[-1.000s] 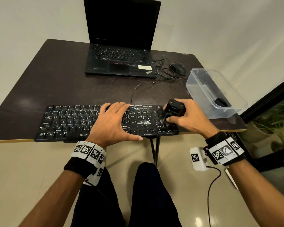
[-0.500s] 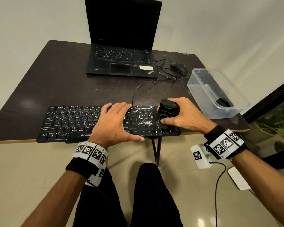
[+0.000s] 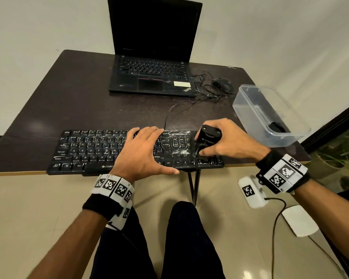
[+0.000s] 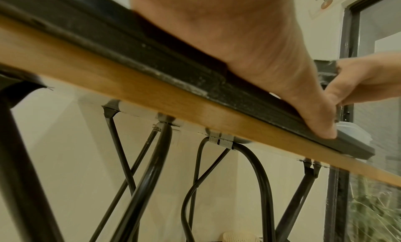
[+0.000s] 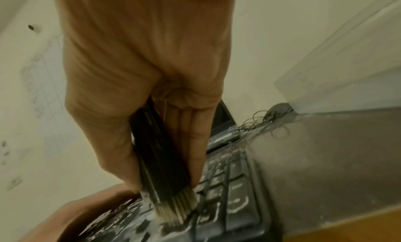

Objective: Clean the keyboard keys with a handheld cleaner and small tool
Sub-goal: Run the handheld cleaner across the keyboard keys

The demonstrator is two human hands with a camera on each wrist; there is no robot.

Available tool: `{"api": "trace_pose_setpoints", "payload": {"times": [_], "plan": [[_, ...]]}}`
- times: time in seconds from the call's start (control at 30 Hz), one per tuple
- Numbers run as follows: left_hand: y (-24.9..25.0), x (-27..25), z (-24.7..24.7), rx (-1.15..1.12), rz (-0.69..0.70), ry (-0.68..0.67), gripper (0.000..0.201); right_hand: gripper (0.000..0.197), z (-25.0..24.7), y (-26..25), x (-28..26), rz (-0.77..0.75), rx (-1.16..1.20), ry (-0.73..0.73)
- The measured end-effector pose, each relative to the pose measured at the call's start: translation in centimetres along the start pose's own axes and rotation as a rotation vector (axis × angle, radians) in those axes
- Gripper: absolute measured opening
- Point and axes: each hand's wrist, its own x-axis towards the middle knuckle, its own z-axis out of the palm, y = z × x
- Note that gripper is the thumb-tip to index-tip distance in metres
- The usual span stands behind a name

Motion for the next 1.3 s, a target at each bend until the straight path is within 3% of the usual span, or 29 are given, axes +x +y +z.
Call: {"api": "trace_pose_setpoints", "payload": {"times": [0.17, 0.27, 0.4, 0.53, 0.67, 0.8, 0.93, 1.07, 1.2, 1.3], "plan": [[0.0, 0.0, 0.1, -0.011, 0.012, 0.007, 0.136, 0.033, -0.4, -0.2, 0.6, 0.038, -0.069, 0.054], [-0.1, 0.0, 0.1, -0.007, 0.008, 0.01, 0.137, 0.031, 0.5, -1.2, -0.1, -0.029, -0.083, -0.051], [-0.1, 0.0, 0.1, 0.006, 0.009, -0.005, 0.139, 0.031, -0.2, -0.8, 0.3, 0.024, -0.107, 0.077], [-0.3, 0.1, 0.2, -0.003, 0.005, 0.006, 0.139, 0.029, 0.9, -1.1, -0.7, -0.022, -0.073, -0.012], [-0.2, 0.1, 0.2, 0.021, 0.002, -0.004, 0.14, 0.032, 0.4, -0.2, -0.9, 0.097, -0.092, 0.173], [-0.2, 0.1, 0.1, 0.02, -0.013, -0.001, 0.142, 0.028, 1.7, -0.3, -2.5, 0.059, -0.071, 0.143], [-0.2, 0.0, 0.1, 0.016, -0.017, 0.001, 0.142, 0.034, 1.1, 0.4, -3.1, 0.16, -0.018, 0.301], [-0.2, 0.0, 0.1, -0.01, -0.023, 0.018, 0.142, 0.033, 3.4, -1.7, -4.2, 0.062, 0.066, 0.177], [-0.1, -0.1, 0.0, -0.014, -0.018, 0.015, 0.14, 0.028, 3.6, -1.4, -3.5, 0.08, -0.047, 0.388], [-0.2, -0.1, 0.1, -0.011, -0.023, 0.009, 0.14, 0.029, 4.1, -1.8, -3.8, 0.061, 0.033, 0.346]]}}
